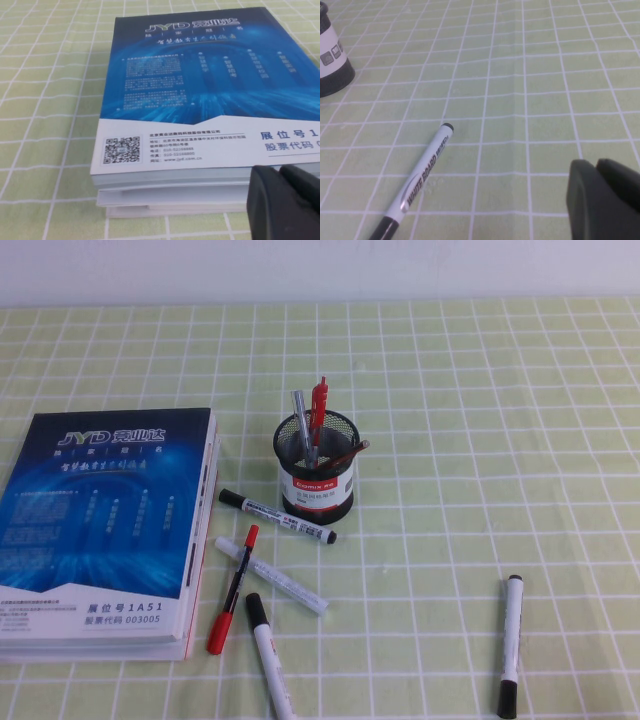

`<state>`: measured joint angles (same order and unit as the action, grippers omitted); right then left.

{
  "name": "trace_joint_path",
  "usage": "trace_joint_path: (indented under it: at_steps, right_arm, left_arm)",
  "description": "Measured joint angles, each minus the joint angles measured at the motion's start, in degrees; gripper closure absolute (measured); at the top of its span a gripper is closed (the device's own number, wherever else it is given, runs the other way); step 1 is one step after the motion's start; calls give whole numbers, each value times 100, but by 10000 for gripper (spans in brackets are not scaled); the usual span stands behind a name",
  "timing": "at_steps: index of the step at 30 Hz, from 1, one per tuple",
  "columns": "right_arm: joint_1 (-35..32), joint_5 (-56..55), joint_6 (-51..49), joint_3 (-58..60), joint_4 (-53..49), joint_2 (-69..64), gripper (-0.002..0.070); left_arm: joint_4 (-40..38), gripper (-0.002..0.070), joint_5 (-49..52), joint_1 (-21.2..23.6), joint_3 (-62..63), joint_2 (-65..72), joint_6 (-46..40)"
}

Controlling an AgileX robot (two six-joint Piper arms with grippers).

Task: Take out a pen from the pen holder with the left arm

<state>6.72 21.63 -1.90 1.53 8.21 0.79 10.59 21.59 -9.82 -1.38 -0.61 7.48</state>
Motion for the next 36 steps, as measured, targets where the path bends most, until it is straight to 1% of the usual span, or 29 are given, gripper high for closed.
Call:
trace_joint_path:
  at_steps: [4, 36]
  right_arm:
    - [0, 0, 0, 0, 0, 0, 691]
    - [0, 0, 0, 0, 0, 0, 691]
  left_arm:
    - [0, 676, 0, 129, 0, 0, 0]
    - [0, 676, 0, 129, 0, 0, 0]
